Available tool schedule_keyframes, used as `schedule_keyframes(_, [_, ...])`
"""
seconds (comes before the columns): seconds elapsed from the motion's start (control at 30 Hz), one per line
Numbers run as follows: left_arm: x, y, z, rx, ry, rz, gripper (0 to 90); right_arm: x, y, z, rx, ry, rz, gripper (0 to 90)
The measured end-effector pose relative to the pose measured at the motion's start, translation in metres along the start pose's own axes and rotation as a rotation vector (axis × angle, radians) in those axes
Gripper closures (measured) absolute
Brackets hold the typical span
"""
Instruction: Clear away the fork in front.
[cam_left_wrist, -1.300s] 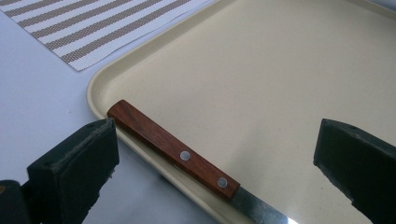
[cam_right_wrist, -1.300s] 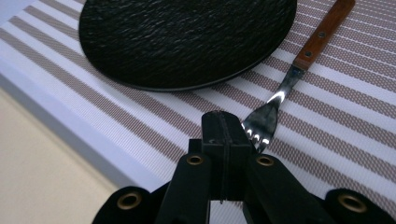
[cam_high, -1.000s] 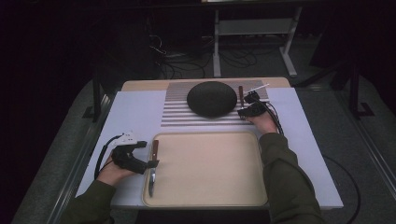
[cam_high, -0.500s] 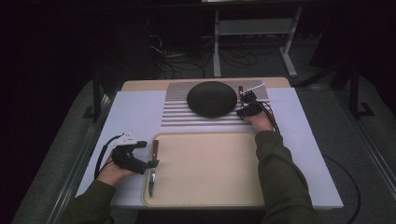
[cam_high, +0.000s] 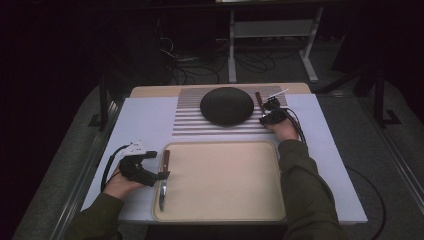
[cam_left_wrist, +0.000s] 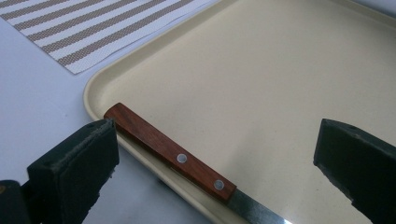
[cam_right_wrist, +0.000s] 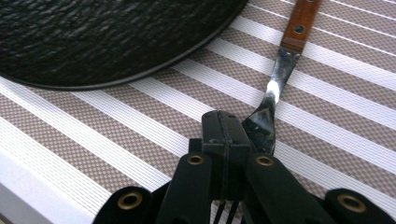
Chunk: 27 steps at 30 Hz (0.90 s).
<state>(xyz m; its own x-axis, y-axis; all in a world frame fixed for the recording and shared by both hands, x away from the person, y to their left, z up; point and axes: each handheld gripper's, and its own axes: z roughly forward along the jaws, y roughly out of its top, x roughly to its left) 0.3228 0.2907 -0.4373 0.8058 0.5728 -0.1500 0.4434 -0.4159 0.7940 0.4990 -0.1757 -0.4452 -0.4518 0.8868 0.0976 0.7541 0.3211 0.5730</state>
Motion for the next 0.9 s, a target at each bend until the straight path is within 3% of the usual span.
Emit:
schedule_keyframes(0.43, [0.001, -0.001, -0.001, -0.003, -0.001, -0.007, 0.3, -0.025, -0.009, -0.013, 0.015, -0.054, 0.024, 89.4])
schedule_keyframes(0.67, [0.001, 0.0, -0.001, -0.005, -0.001, -0.008, 0.3, -0.023, -0.01, -0.02, -0.037, 0.0, 0.032, 89.2])
schedule_keyframes(0.73, [0.001, -0.001, -0.001, -0.005, -0.002, -0.009, 0.2, -0.018, -0.009, -0.024, -0.049, 0.02, 0.015, 88.6])
schedule_keyframes(0.9, [0.001, -0.001, -0.002, -0.007, -0.002, -0.011, 0.3, -0.005, -0.013, -0.04, -0.084, 0.065, -0.021, 73.6])
